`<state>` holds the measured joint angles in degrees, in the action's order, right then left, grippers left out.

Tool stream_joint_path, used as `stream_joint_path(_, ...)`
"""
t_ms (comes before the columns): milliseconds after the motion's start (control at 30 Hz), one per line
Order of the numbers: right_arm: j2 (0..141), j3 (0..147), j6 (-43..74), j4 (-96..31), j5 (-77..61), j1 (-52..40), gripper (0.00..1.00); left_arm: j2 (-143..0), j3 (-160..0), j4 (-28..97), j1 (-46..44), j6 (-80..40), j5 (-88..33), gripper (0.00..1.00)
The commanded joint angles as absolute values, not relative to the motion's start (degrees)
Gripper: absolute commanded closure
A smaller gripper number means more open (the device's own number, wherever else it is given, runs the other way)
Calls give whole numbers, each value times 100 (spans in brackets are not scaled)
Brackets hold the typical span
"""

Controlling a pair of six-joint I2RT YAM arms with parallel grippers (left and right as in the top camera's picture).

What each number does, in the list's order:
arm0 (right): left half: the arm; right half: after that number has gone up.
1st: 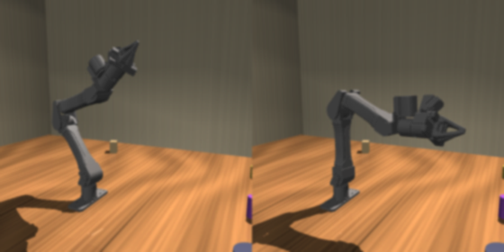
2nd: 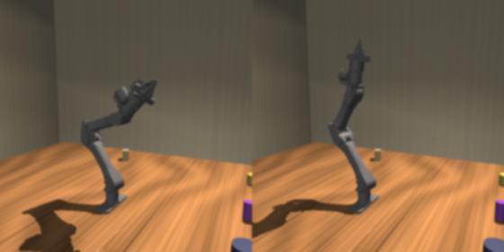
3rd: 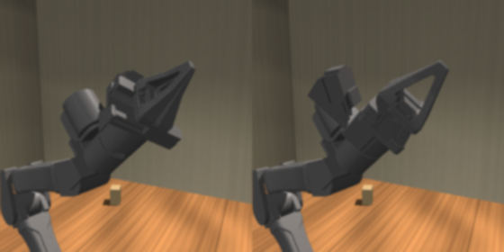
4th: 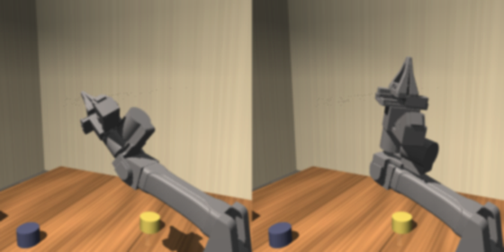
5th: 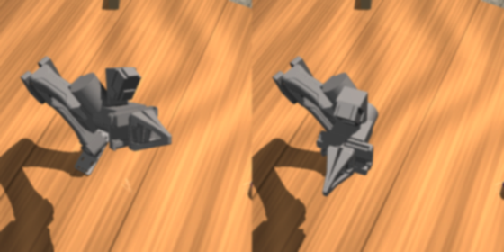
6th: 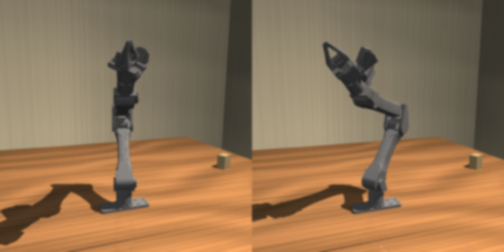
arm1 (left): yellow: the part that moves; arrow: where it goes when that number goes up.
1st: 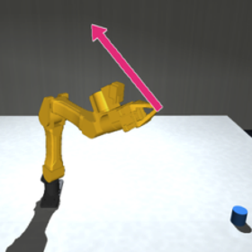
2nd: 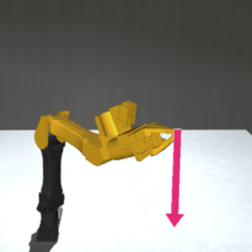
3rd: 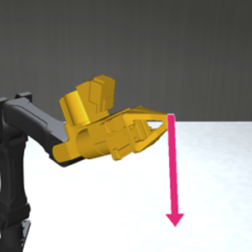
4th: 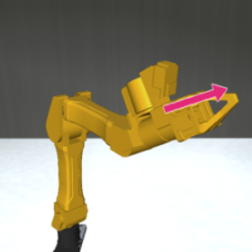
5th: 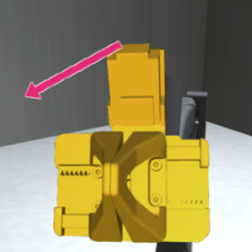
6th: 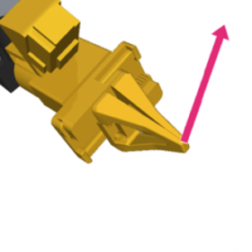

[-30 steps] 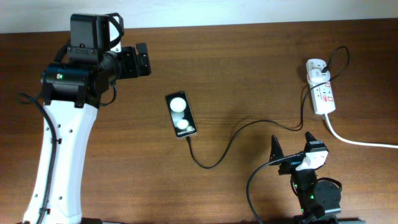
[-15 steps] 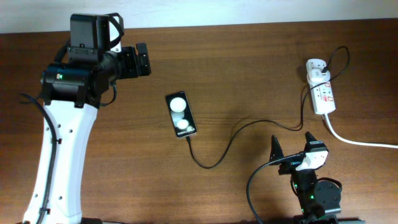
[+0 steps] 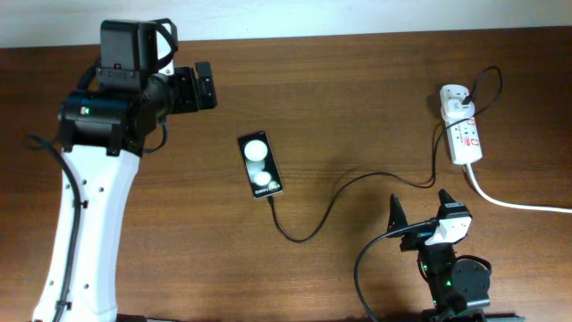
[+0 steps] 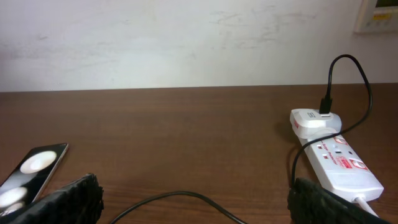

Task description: Plug charger to phone and switch on socket

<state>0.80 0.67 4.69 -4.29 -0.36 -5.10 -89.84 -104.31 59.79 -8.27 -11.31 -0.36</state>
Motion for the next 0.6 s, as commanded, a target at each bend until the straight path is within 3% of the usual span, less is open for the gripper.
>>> stream_joint_path(0, 19, 32, 473, -454, -106, -480, 1, -8519, -10283, 5972, -810, -1037, 27, 1)
stream_joint_path(200, 19, 32, 473, -454, -106, -480, 1, -7059, -8447, 5618, -775, -1037, 454, 1)
stream_joint_path(367, 19, 32, 473, -454, -106, -480, 1, -5323, -5951, 3153, -622, -1031, 364, 1)
stream_joint_path(567, 19, 32, 473, -454, -106, -480, 1, -3332, -3361, 526, -410, 189, -480, 1)
